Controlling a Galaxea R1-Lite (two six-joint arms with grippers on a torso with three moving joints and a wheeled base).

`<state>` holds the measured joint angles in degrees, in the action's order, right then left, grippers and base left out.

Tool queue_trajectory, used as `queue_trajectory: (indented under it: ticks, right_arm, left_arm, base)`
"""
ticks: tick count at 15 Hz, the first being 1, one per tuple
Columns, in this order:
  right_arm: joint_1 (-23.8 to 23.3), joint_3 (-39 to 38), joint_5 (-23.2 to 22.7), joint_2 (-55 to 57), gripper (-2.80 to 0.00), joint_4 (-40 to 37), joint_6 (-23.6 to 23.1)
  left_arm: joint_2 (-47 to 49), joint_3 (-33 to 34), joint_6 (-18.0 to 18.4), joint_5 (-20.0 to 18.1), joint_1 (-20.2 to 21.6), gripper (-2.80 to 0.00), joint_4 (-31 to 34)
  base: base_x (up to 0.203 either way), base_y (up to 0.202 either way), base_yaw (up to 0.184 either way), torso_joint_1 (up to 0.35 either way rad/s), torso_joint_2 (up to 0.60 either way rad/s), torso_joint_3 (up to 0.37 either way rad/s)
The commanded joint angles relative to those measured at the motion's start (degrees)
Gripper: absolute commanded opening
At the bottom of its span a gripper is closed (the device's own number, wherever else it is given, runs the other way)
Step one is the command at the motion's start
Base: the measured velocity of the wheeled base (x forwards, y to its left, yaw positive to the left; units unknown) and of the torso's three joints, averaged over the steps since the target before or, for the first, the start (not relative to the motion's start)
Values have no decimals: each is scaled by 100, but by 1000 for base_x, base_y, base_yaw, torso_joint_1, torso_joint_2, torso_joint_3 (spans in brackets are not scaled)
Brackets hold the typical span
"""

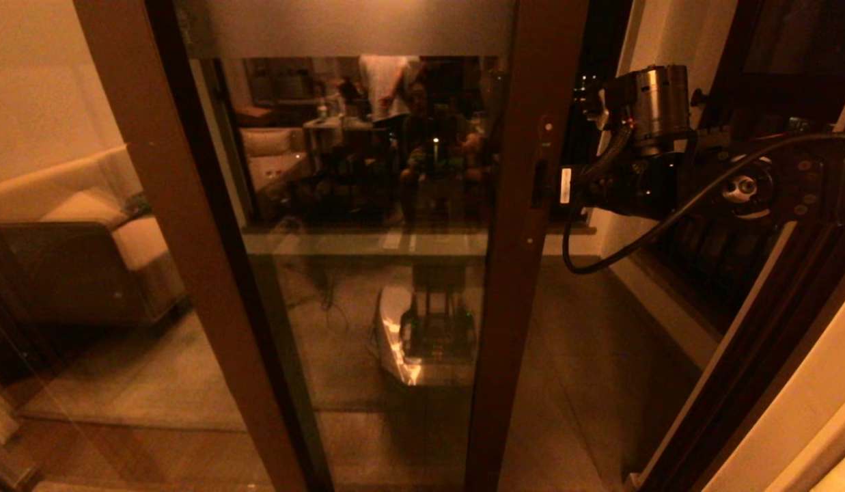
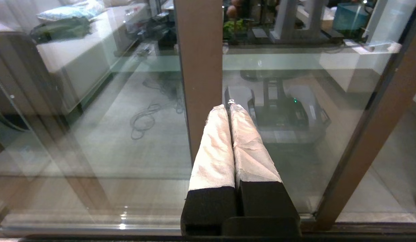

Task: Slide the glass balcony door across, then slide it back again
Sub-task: Close the slid door

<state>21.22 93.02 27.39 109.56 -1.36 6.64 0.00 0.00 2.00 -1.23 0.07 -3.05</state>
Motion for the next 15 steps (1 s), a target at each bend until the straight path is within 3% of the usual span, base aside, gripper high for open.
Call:
queue_trajectory:
  ticks: [1, 15]
  right_arm:
    - [-76, -176, 12, -142, 0, 40, 4]
    - [-657, -782, -14, -458, 0, 229, 4]
  left_arm:
    - [0, 123, 2, -7, 1, -280, -3]
    - [0, 123, 2, 0, 1, -280, -3]
  base:
    - [0, 0, 0, 0, 0, 0]
    - [0, 0, 0, 0, 0, 0]
